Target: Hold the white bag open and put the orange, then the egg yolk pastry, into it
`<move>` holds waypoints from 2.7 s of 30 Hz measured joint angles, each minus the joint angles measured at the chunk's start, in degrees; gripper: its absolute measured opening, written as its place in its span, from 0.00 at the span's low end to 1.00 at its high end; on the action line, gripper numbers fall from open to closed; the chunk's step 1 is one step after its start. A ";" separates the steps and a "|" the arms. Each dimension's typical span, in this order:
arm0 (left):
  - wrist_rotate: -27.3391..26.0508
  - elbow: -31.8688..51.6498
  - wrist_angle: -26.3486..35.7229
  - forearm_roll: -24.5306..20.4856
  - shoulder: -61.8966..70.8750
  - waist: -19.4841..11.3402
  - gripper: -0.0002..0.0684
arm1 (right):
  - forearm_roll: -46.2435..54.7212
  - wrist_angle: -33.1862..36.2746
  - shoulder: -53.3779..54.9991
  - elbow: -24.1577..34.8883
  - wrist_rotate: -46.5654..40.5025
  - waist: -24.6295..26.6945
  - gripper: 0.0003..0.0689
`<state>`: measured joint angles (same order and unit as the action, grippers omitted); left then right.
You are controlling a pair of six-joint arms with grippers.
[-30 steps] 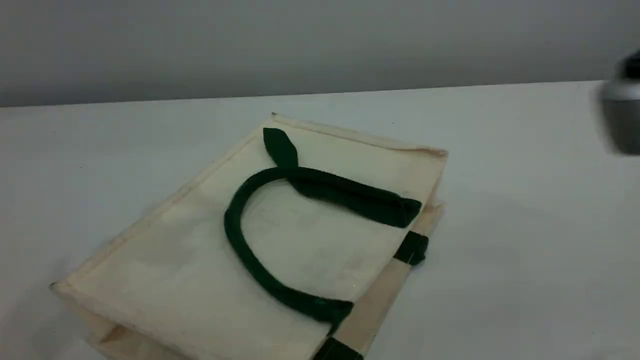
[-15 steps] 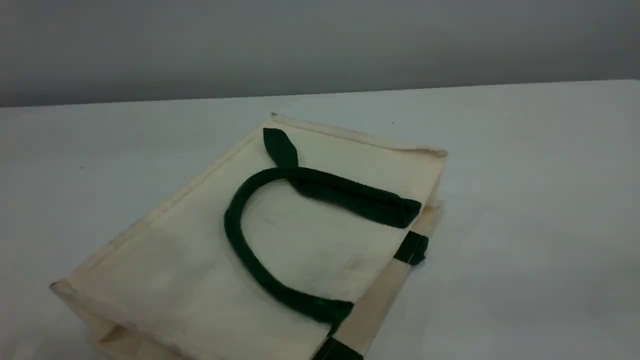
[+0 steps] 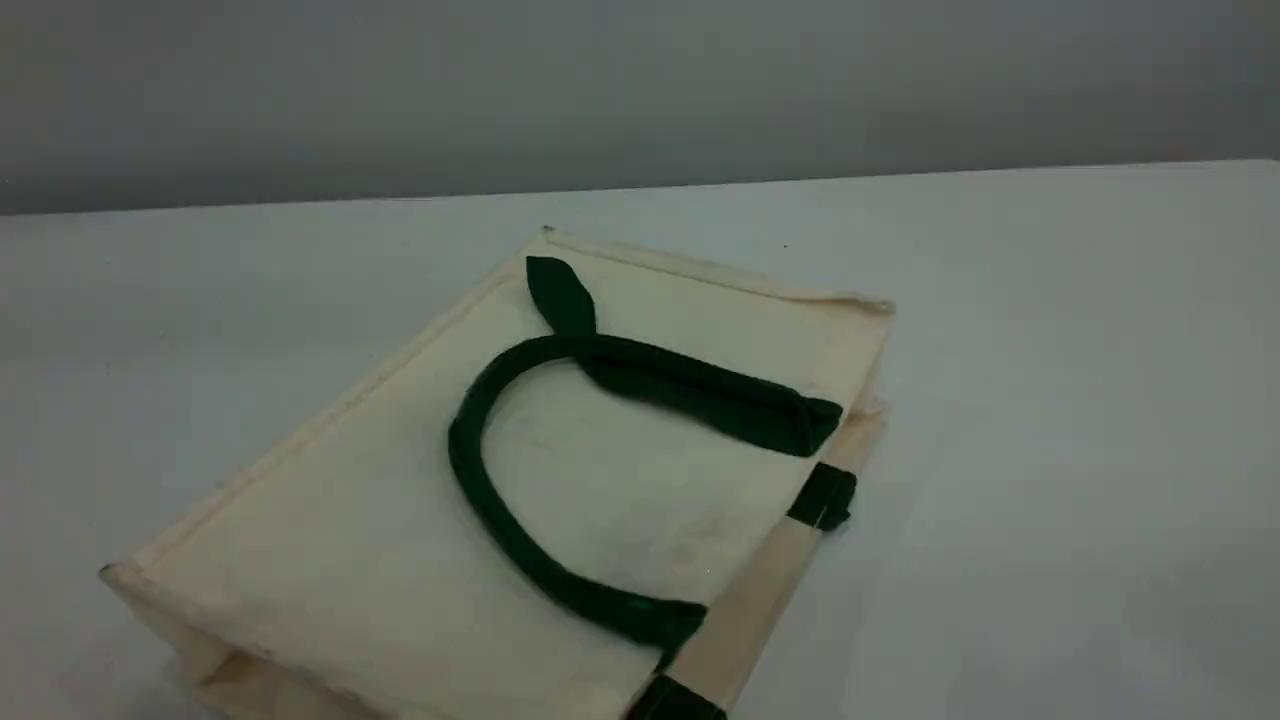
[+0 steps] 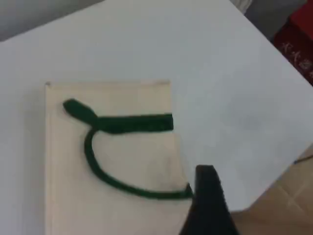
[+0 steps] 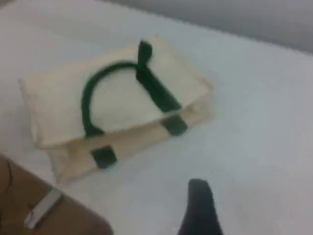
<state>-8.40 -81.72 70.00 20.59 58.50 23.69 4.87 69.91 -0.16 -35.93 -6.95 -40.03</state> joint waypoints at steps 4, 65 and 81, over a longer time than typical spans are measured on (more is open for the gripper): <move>0.00 8.58 -0.02 -0.12 -7.33 0.00 0.63 | -1.15 -3.24 0.16 4.73 0.14 0.00 0.68; 4.63 52.68 -8.03 -17.42 -58.56 -21.32 0.62 | -2.11 -6.59 0.16 4.94 0.01 42.34 0.68; 4.63 52.73 -8.13 -17.42 -58.50 -21.27 0.62 | -2.11 -6.59 0.16 4.99 0.01 42.34 0.68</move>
<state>-3.78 -28.99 61.87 3.17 0.00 2.42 2.76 63.32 0.00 -30.94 -6.93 2.30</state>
